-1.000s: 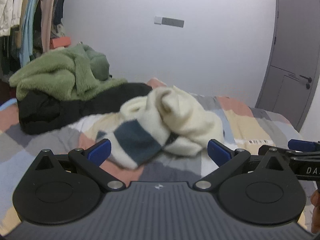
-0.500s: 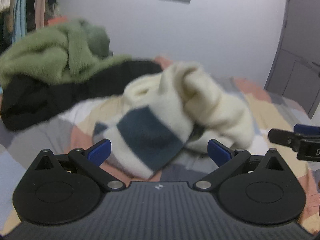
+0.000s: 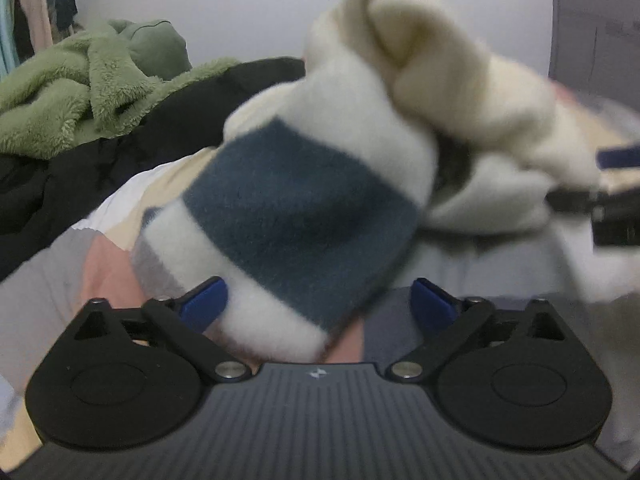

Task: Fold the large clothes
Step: 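Reach both grippers into the cream sweater and pinch its fabric, then lift the sweater with both grippers and shake it out in the air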

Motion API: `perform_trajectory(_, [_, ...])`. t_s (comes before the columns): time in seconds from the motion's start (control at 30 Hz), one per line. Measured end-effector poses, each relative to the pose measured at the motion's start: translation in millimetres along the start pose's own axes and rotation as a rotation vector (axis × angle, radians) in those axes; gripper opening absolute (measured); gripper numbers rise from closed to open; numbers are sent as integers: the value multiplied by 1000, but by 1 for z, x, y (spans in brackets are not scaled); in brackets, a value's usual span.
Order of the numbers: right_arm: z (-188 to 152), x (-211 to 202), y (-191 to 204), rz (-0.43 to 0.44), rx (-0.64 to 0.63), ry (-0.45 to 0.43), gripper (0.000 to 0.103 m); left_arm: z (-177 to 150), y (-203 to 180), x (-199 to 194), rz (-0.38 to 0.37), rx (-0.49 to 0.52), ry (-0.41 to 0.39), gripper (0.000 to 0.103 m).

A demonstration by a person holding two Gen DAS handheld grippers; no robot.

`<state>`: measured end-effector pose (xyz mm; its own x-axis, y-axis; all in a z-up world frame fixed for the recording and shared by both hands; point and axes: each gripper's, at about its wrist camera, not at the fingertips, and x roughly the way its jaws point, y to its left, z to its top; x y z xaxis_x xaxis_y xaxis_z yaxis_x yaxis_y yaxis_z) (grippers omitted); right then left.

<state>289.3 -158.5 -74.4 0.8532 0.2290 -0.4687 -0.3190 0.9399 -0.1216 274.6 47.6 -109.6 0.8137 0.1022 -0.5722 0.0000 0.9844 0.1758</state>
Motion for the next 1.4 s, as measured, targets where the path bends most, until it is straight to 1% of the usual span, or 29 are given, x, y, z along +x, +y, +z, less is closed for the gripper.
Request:
perform_trajectory(0.03, [-2, 5, 1, -10, -14, -5, 73, -1, -1, 4, 21, 9, -3, 91])
perform_trajectory(0.07, [-4, 11, 0, -18, -22, -7, 74, -2, 0, 6, 32, 5, -11, 86])
perform_trajectory(0.1, [-6, 14, -2, -10, -18, -10, 71, -2, 1, 7, 46, -3, -21, 76])
perform_trajectory(0.13, [-8, 16, -3, 6, -9, -10, 63, -3, 2, 7, 64, -11, -27, 70])
perform_trajectory(0.17, [-9, 16, -4, 17, -6, -7, 59, -3, 2, 8, 99, -3, -32, 56])
perform_trajectory(0.2, [-10, 14, -3, 18, -14, -9, 45, -4, 6, 6, 111, -7, -42, 52])
perform_trajectory(0.23, [-10, 12, -1, 8, -35, -14, 31, -5, 10, 5, 100, -31, -50, 50])
perform_trajectory(0.27, [-11, 7, 0, -10, -59, -21, 22, -4, 15, 3, 92, -59, -54, 42])
perform_trajectory(0.3, [-11, 3, -1, -20, -71, -31, 20, -1, 20, 1, 88, -82, -58, 34])
perform_trajectory(0.33, [-11, 1, -4, -20, -62, -39, 16, 1, 25, -3, 86, -107, -66, 30])
perform_trajectory(0.4, [-8, -6, -14, -26, -17, -49, 13, 5, 35, -12, 82, -168, -86, 19])
perform_trajectory(0.5, [-5, -24, -27, -46, 35, -96, 11, 7, 50, -32, 98, -246, -128, 15])
perform_trajectory(0.63, [0, -52, -43, -85, 98, -171, 10, 11, 73, -68, 122, -338, -193, 12])
perform_trajectory(0.77, [2, -78, -60, -125, 146, -242, 9, 9, 93, -112, 115, -432, -245, 10])
perform_trajectory(0.9, [3, -99, -79, -139, 218, -289, 9, 1, 100, -157, 105, -475, -301, 9])
perform_trajectory(0.97, [2, -112, -85, -148, 235, -325, 9, -5, 100, -184, 113, -483, -331, 9])
perform_trajectory(1.03, [0, -126, -91, -146, 257, -354, 9, -12, 104, -212, 108, -515, -359, 7])
perform_trajectory(1.13, [-6, -157, -96, -117, 300, -399, 9, -20, 113, -248, 100, -562, -393, 7])
perform_trajectory(1.2, [-10, -176, -97, -95, 309, -429, 9, -24, 118, -269, 114, -576, -416, 7])
perform_trajectory(1.27, [-12, -193, -95, -74, 296, -461, 9, -28, 121, -282, 127, -592, -424, 7])
perform_trajectory(1.3, [-13, -198, -94, -60, 291, -473, 9, -32, 124, -288, 131, -600, -415, 7])
perform_trajectory(1.37, [-16, -205, -92, -17, 279, -475, 9, -37, 130, -290, 131, -605, -365, 7])
perform_trajectory(1.4, [-17, -203, -91, -1, 278, -457, 9, -41, 132, -287, 133, -617, -335, 7])
